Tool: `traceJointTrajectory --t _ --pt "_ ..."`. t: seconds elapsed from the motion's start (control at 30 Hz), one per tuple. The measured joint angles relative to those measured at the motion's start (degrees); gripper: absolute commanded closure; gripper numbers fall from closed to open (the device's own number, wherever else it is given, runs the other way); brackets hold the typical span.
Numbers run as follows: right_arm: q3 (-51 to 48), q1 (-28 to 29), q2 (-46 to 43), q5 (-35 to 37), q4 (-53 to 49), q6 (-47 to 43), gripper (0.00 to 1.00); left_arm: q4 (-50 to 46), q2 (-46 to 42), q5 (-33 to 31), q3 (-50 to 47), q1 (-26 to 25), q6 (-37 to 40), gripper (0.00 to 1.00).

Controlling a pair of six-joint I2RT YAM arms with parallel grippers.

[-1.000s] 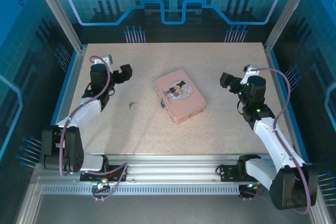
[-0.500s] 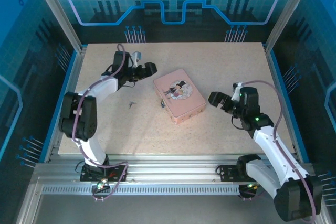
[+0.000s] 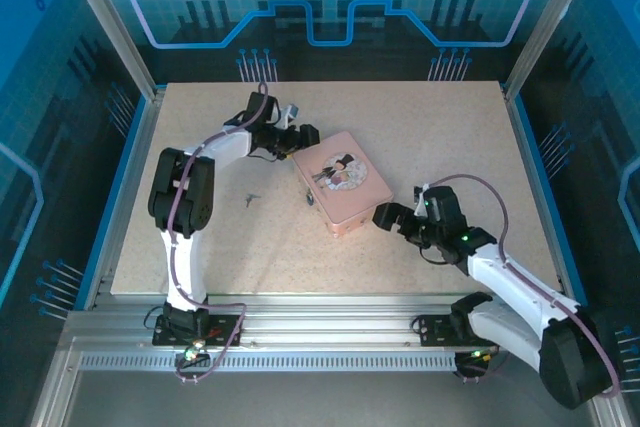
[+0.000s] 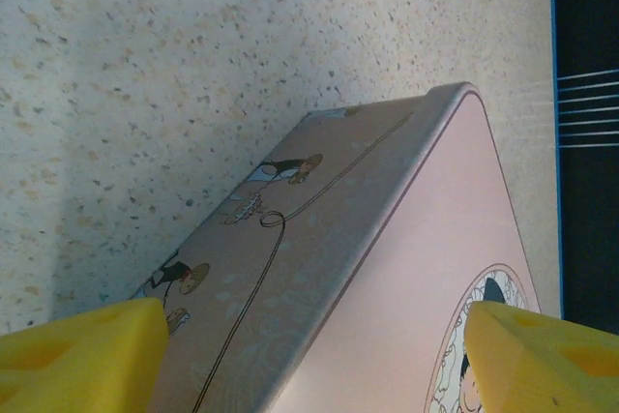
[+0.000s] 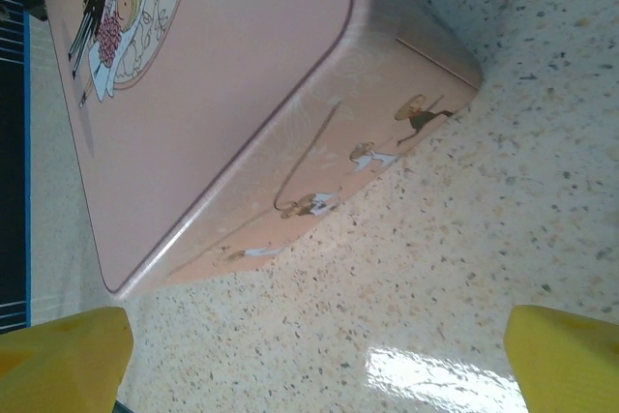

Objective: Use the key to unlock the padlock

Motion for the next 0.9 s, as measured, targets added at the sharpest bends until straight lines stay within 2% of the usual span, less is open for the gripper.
traceJointTrajectory --t 0.07,0.23,0.37,0.67,0.9 --pt "0.0 0.0 2.1 -0.2 1.7 0.5 0.01 0.9 -1.2 0.5 -2.6 -0.1 0.1 0.20" --pt "2.0 0.0 9.0 -1.5 5.2 1.4 0.12 1.1 -5.7 1.5 -8.8 -0.8 0.2 0.22" --pt "5.0 0.2 14.6 -2.7 8.4 1.9 0.16 1.4 -9.0 1.6 -12.4 -1.9 0.2 0.23" --pt "14.6 -0.7 25.4 -1.1 6.3 0.2 0.18 6.1 -17.6 -4.4 -23.6 -1.7 -1.0 0.28" --pt "25.9 -3.3 36.3 0.2 4.6 -3.8 0.19 8.9 -19.9 -8.5 -26.9 -2.5 -4.4 0.29"
